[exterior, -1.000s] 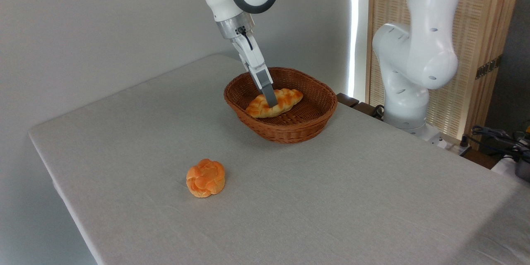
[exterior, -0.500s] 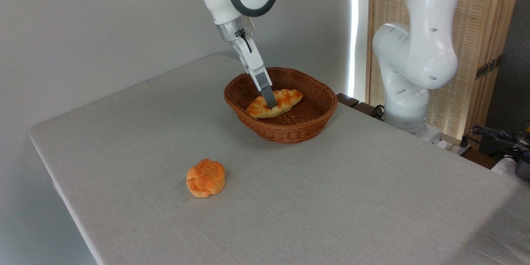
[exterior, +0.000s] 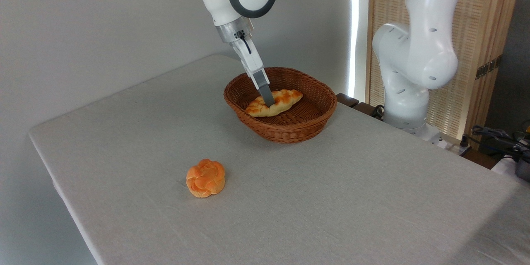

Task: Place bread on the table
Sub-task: 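Lift the braided roll out of the basket and carry it beside the bun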

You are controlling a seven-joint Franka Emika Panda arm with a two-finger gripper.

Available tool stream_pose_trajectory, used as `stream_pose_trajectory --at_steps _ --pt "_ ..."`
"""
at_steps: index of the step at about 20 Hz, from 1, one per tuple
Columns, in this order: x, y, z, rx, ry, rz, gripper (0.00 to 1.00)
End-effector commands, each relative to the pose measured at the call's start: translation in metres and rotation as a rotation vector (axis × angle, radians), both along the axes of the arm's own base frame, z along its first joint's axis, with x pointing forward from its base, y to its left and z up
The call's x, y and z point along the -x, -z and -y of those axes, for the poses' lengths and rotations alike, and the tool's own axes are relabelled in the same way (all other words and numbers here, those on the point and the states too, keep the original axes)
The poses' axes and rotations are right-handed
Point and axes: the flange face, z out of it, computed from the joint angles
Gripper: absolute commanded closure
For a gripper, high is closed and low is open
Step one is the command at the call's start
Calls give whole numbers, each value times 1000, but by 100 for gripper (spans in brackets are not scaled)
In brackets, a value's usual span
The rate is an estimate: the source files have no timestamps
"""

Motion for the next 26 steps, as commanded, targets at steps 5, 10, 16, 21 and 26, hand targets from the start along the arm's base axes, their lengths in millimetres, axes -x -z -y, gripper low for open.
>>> stream_pose_trajectory --at_steps 5,10,16,21,26 --pt "-5 -84 26 23 17 2 70" --pt "-24 -133 30 91 1 61 70" --pt "-96 -135 19 182 -102 115 68" --pt "-173 -110 11 270 -265 228 60" --pt "-203 -70 12 181 -289 299 6"
